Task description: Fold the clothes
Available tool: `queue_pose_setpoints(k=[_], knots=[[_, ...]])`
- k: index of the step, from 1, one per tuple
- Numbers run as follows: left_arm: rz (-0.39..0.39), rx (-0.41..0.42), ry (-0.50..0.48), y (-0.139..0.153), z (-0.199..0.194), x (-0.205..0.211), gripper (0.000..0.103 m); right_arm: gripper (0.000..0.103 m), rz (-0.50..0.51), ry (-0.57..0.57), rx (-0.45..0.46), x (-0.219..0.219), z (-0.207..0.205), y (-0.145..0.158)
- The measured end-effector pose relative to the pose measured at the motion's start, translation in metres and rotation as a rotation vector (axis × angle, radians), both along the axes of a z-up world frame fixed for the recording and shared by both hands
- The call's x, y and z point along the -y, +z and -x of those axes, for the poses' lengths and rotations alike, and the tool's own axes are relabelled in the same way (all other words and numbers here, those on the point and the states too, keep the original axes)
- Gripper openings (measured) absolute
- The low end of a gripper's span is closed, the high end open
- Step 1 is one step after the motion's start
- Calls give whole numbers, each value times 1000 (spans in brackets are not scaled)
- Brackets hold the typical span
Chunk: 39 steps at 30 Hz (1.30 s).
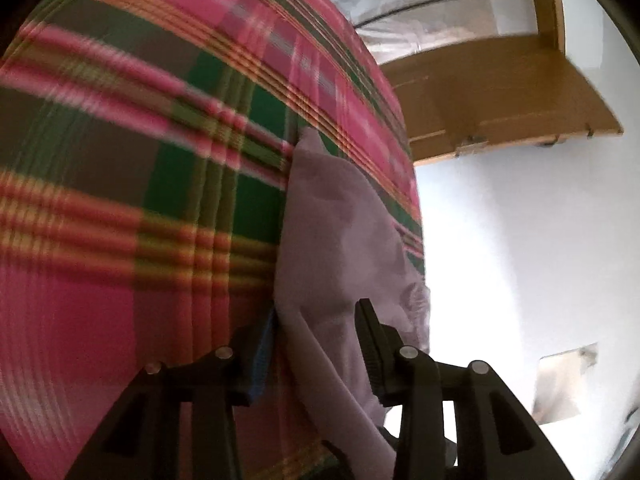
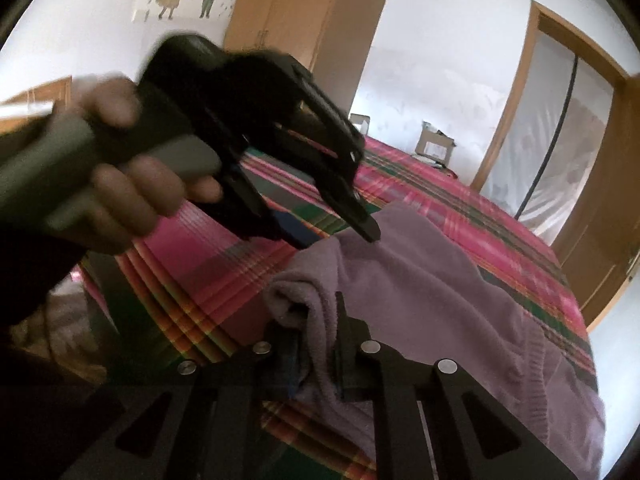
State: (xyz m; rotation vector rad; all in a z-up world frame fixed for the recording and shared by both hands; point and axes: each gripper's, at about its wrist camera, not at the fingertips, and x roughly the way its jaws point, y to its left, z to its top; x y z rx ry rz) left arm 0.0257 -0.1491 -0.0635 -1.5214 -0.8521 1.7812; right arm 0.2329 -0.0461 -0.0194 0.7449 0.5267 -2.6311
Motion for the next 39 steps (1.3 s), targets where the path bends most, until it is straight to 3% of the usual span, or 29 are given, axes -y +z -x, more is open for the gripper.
queue_pose_setpoints(k=[6,10,14,22,28,36,39], knots=[[-10,25,-37,0,25,-19,39,13,37,2,17,-5,-4,8],[-48,5,-54,1,37,-20,17,13,47,0,40,-4,0,11],[-84,9,-35,-4,42,-12,13,13,43,-1,51,3,10,12],[-110,-46,6,5,51,20,11,13,37,39,54,27,31,18],[-83,-81,70,18,55,66,11,13,52,131,58,61,42,26],[-50,-45,176,4,43,130,11,13,54,265,116,113,54,19],[-40,-44,201,3,41,137,11,13,59,296,132,126,54,17]])
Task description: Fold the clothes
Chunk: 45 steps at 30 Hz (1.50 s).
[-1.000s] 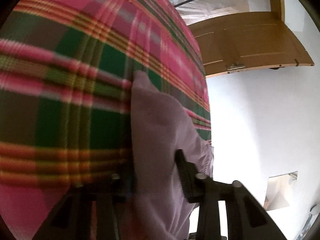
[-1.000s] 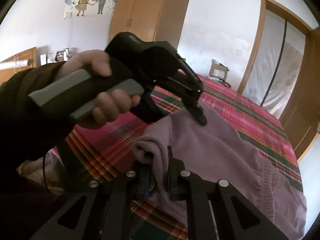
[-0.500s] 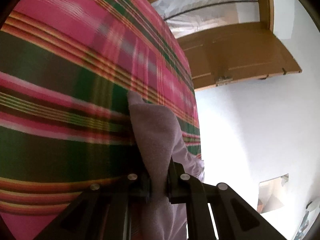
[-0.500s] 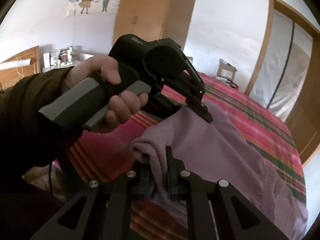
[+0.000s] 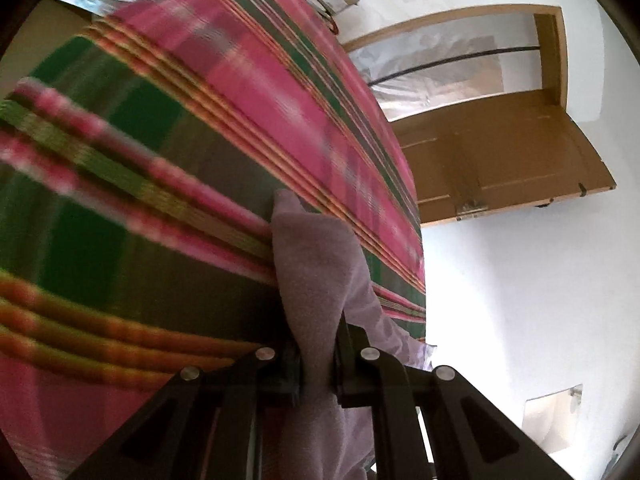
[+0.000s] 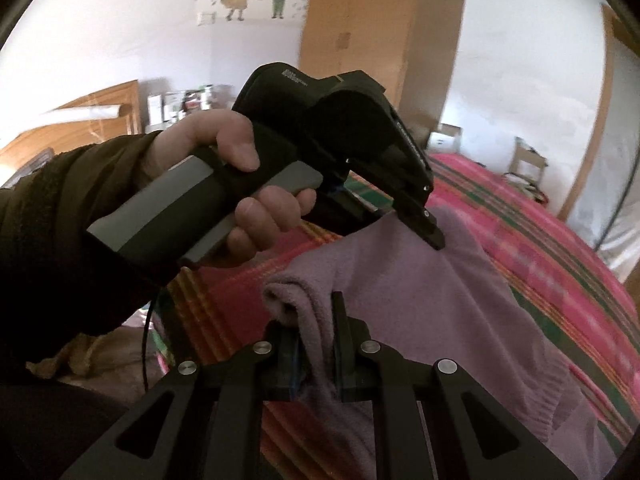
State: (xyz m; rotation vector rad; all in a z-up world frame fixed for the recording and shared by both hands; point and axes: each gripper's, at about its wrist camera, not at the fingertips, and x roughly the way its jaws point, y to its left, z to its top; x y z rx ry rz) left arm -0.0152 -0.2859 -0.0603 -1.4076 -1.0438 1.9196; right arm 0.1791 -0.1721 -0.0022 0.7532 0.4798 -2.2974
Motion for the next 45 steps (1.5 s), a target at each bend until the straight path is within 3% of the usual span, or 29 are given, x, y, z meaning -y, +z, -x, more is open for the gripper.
queue_pose_setpoints(k=[7,12,18,25,31,35,45], knots=[[26,14,57,-3,-7,21,12,13,17,67,23,26,-2,-3],[83,41,64,-9,-8,14,23,14,4,72,100,32,6,-20],[128,41,130,-2,-28,29,29,31,-22,86,140,33,3,-30],[251,-63,186,35,-68,29,34,33,50,71,96,-8,-16,-11],[268,-146,159,58,-94,3,35,34,135,-60,35,-69,-29,17],[320,-223,111,70,-111,-29,35,35,148,-199,21,-114,-27,22],[385,-308,-226,62,-130,-147,35,35,92,-494,79,-216,-32,-11]])
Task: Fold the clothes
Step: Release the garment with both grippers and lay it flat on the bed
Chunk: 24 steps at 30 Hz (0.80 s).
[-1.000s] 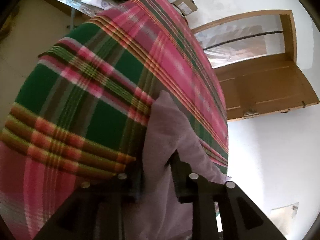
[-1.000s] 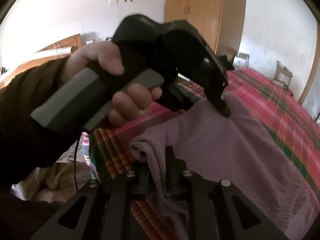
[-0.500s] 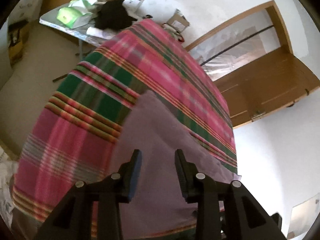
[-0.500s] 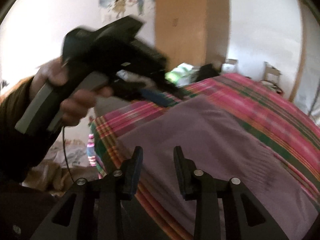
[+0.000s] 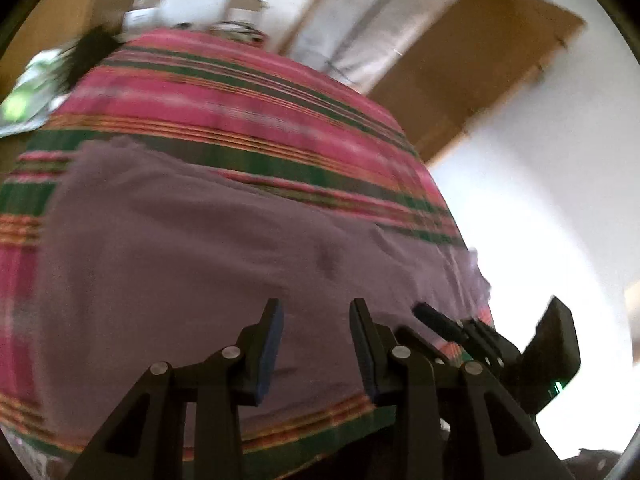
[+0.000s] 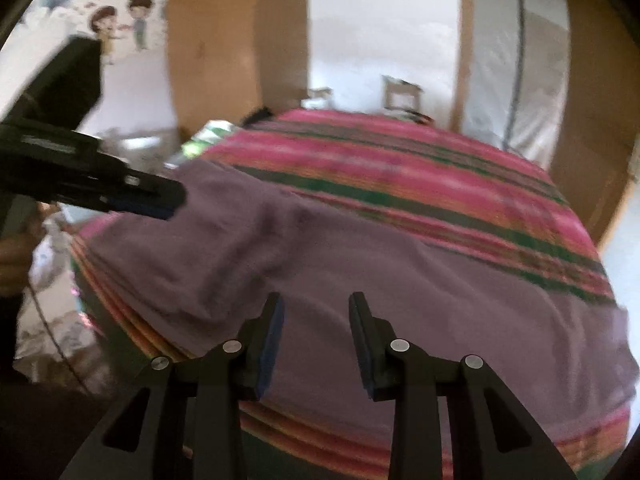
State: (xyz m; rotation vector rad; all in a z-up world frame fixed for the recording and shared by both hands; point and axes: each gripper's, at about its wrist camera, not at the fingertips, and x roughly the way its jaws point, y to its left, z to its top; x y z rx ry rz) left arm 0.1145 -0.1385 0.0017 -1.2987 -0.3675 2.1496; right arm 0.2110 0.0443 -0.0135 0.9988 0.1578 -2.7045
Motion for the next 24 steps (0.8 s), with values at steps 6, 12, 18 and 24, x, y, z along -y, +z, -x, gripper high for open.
queue_pose_setpoints(k=[6,12,18,24], knots=[[43,-7,-124,-12,-9,-48,35,35,-18,-35,4,-26,-17,-11],[164,-33,-264,-28,-29,-91,35,38,-28,-43,31,-50,-24,-22],[201,-45,-338,-39,-38,-109,35,41,2,19,53,-54,-26,-26],[204,-54,-353,-41,-41,-109,35,47,-26,46,58,-48,-31,-26]])
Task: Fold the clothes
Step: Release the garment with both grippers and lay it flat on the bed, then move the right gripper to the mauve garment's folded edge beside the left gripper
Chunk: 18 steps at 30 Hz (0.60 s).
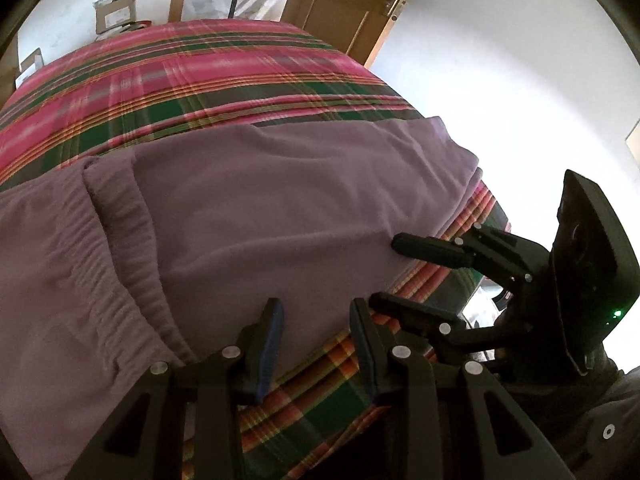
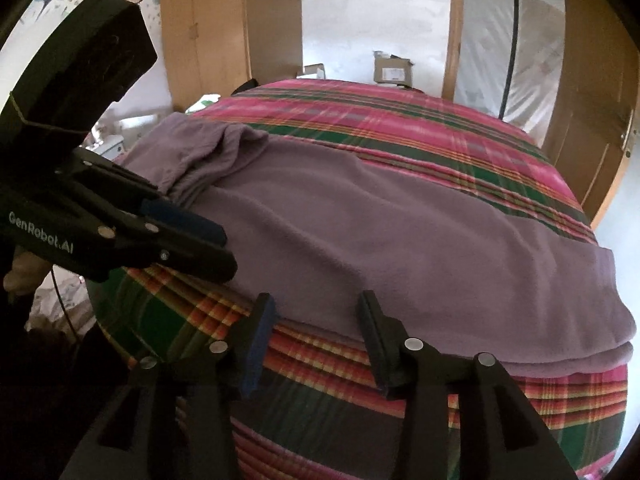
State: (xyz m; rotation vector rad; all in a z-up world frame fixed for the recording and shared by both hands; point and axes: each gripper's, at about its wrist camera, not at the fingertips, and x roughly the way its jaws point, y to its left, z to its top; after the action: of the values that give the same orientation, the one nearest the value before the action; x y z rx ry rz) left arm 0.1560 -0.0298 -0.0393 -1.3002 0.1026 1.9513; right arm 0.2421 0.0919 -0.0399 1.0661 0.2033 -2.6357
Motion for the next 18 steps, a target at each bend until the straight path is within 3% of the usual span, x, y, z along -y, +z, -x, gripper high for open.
queue_pose_setpoints(k=[5,7,12,18], knots=[[-5,-5,-17,-1,-3,2,35,46,-24,6,-5,2,-3,0],[-7,-6,-24,-2,-5,2,35,30,-47,8,-11,4,-5,1],[-23,8,-33,-2,-4,4,35,7,-70,22,-10,6,-7,3],[-43,28,-41,-2,-3,7,35,2,-40,36,27,0,-8,7]])
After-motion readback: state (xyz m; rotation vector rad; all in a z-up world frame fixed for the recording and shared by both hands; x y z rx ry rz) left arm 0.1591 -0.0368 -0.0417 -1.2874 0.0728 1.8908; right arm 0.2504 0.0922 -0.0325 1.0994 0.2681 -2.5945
